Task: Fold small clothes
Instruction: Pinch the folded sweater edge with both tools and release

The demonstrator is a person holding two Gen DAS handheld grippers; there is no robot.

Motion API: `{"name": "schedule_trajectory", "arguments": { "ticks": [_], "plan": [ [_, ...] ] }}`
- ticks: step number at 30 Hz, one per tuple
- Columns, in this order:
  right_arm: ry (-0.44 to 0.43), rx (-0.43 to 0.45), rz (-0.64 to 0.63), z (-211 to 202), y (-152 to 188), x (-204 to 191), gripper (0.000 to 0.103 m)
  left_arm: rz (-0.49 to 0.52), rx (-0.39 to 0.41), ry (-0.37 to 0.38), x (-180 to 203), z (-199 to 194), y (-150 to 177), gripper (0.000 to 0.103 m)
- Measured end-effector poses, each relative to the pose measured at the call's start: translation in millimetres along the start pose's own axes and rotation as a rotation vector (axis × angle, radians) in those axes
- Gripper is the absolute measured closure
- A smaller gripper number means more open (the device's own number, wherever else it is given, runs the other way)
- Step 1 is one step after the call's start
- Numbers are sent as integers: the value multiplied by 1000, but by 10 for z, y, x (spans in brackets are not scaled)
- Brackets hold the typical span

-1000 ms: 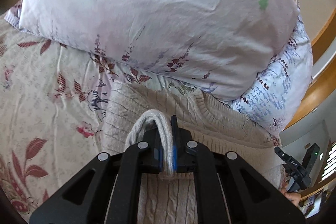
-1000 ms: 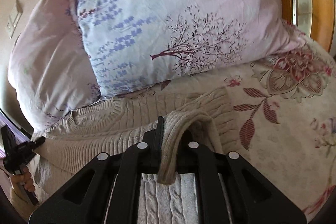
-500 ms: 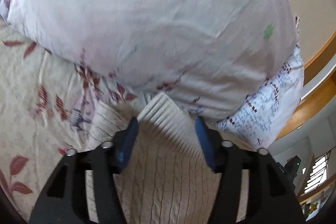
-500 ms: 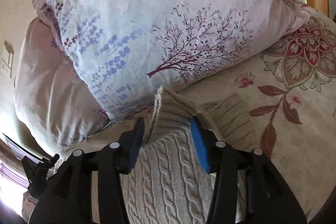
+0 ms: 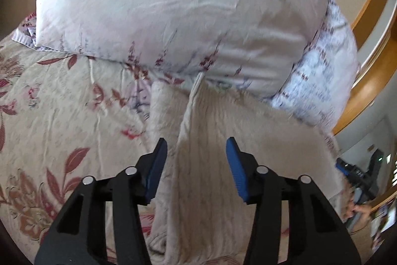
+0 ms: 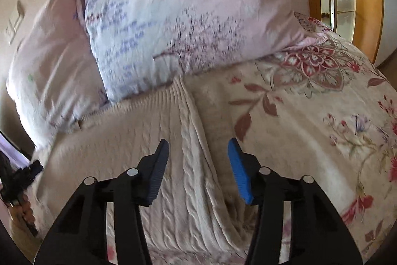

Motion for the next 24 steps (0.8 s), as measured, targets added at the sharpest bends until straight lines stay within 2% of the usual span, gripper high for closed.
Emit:
{"name": "schedule_trajectory", "arguments": {
  "ticks": [3,5,7,9,10,12,17,24],
  "plan": [
    [19,-38,-35,53,116,-7,61,-5,-24,-19,-56,38,83,61],
    [31,-59,-65,118,175,-29,72,-9,-36,-27,-88,59,135,66],
    [42,-51,-87,111,202,-40,86,-10,-46,-31,-95,79,175,74],
    [26,-40,-77,72,186,-47,90,-20,-55,-20,-107,86,197,84],
    [21,-30,-69,41,171,-44,92,-29,-56,-17,-119,79,202,90],
    [10,-8,-56,-49,134,-56,93,-52,-59,3,-115,59,196,94],
    [11,30,-56,-233,170,-98,93,-71,-57,30,-159,-47,181,95],
    [97,-31,-67,-44,367,51,93,-88,-71,29,-271,-15,262,95]
  ]
}}
Point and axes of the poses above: each gripper's, at about its wrist camera, not at the fingertips, and z roughly the way its jaws point, x to its right, y to its underside, the point moved 7 cm from there along z, roughly the way its jaws point, and after that the axes turned 8 degrees about x, right-handed, at the moved point
